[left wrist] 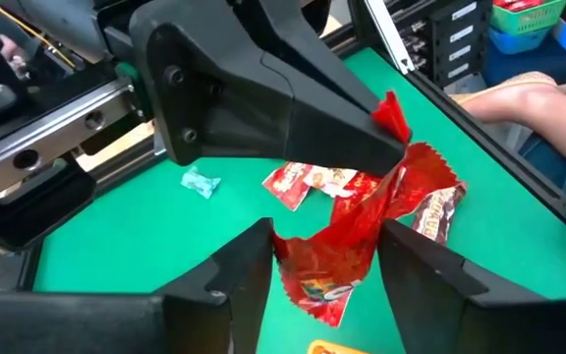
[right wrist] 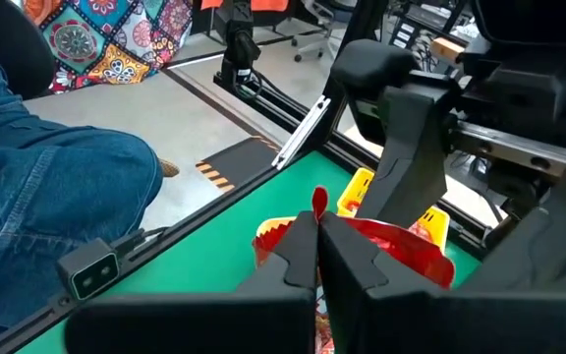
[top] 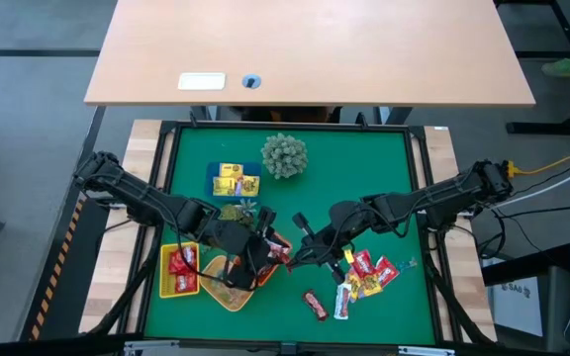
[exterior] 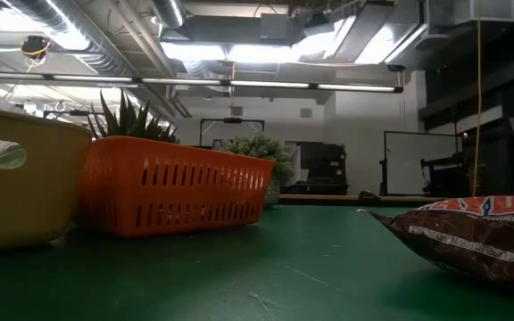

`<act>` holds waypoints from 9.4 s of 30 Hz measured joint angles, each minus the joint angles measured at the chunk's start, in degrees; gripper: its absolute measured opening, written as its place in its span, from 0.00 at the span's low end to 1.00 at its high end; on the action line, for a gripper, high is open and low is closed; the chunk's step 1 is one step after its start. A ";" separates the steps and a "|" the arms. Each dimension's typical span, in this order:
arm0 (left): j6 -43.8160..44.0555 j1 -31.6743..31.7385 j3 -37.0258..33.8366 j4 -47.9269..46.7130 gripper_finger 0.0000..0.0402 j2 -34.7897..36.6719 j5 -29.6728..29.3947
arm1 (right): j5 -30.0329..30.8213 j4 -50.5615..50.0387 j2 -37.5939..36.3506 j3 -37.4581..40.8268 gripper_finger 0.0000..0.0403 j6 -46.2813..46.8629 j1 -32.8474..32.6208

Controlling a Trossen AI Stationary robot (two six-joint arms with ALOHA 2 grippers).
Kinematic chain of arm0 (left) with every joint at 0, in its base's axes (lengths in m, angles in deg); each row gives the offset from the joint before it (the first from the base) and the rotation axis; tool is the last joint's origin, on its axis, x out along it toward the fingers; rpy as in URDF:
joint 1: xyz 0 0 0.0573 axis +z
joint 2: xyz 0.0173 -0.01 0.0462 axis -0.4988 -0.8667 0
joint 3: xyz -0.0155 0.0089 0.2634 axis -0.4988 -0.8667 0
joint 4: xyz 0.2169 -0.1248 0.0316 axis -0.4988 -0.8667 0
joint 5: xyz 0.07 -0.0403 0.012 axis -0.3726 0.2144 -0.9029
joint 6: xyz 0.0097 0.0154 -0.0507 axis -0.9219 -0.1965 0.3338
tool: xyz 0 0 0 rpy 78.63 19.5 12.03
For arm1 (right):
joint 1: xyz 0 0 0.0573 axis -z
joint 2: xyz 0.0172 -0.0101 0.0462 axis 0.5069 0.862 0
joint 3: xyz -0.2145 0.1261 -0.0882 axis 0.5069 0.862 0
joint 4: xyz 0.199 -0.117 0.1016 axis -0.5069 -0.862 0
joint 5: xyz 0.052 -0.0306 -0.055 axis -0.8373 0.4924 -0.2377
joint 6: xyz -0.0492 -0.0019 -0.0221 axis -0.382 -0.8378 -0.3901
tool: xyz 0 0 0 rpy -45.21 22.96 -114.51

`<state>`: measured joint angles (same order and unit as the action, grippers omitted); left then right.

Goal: Sort candy
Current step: Put the red candy into the yellow bin

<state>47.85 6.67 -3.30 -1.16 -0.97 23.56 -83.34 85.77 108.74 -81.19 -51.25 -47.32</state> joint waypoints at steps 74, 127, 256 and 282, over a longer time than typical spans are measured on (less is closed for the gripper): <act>84.48 -19.26 0.00 -66.46 0.38 0.33 13.45 | 9.94 -36.22 -6.47 -0.02 0.52 19.91 0.00; 43.41 -5.90 0.00 -20.63 0.39 0.33 -9.90 | 21.39 -34.91 -4.08 29.47 0.52 57.20 -21.42; 57.60 -11.35 0.02 -61.71 0.00 -5.16 37.53 | 17.43 -26.71 -2.01 2.25 0.50 16.87 -3.74; 72.61 -16.92 0.02 -68.94 0.05 -5.16 25.16 | 17.42 -26.73 -2.01 2.25 0.50 16.87 -3.74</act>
<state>120.46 -10.24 -3.28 -70.10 -6.13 48.71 -65.92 59.04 106.73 -78.94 -34.38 -51.06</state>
